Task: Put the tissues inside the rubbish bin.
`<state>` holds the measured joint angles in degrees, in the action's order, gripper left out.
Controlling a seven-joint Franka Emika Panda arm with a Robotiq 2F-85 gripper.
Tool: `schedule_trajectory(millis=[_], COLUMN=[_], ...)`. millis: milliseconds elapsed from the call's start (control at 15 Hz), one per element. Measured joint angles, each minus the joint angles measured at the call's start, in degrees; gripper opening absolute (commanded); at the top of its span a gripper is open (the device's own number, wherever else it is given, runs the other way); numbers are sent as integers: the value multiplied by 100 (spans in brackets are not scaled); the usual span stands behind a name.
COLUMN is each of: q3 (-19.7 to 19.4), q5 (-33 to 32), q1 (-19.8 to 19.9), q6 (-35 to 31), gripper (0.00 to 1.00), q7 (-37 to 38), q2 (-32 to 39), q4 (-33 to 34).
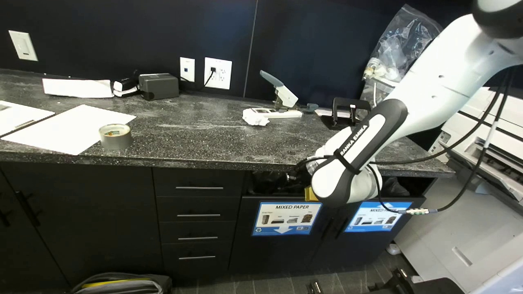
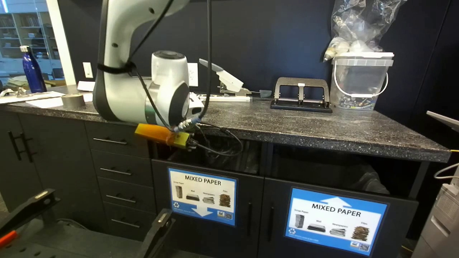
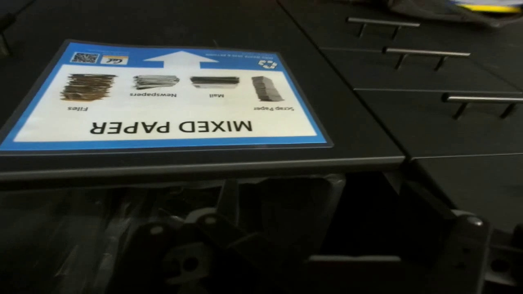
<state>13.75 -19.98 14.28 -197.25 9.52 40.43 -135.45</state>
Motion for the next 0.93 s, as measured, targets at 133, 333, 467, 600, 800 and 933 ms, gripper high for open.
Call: schedule_trajectory(millis=[133,333,467,600,800,933], q3=[396,1130,1343,1180,577,229], q5=[300,997,1582,1906,1922,1921], q1=[11,53,-74,-353,-801,-949], q6=[859,2280,3050,3662,4235,4389], gripper=[100,100,100,100,100,100], q7=[0,-124,-434,-750,-1240,-1651], q2=[-645,-1517,-1986,-2288,-2333,-2120], q4=[-205,-256,-116,183,824,1296])
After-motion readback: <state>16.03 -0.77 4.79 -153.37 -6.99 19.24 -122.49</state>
